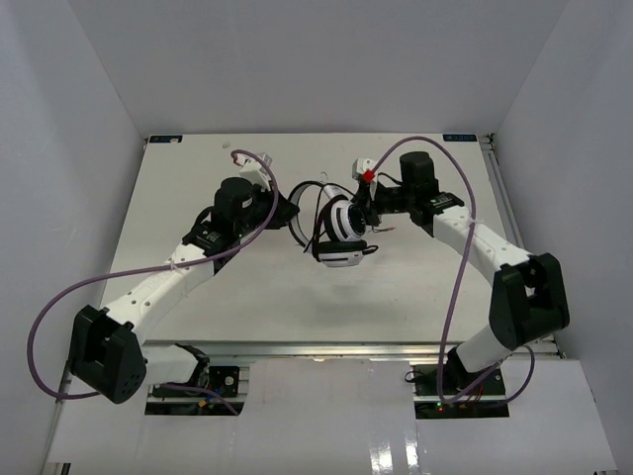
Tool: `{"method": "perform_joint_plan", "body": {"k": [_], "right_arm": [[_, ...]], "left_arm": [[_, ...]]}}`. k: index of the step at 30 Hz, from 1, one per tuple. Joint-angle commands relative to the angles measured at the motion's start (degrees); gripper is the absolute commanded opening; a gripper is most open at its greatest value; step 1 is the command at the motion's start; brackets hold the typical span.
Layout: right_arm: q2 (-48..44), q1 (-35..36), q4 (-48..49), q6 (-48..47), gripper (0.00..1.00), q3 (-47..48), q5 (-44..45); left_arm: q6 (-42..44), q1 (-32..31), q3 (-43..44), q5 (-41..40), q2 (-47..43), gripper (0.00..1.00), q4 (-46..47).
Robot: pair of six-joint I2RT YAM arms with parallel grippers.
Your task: Wrap the headphones
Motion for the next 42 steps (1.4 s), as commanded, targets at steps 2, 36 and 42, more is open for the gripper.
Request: {"method": "perform_joint_plan", "body": {"k": [2, 36, 42], "right_arm": [[10.11, -0.19, 38.44, 35.84, 0.15, -6.98, -22.78], [28.66, -1.33, 6.97, 28.36, 0.50, -0.74, -6.20], [24.93, -1.52, 0.09, 23.21, 0.54, -3.35, -6.01]], "left_arm": [[-12.68, 1.48, -0.95, -8.61, 0.91, 0.00, 9.40], [-28.23, 15.31, -4.21, -6.14, 22.59, 0.00, -3.43], [-33.14, 15.37, 2.74, -6.04, 28.72, 0.00, -8.48]]}}
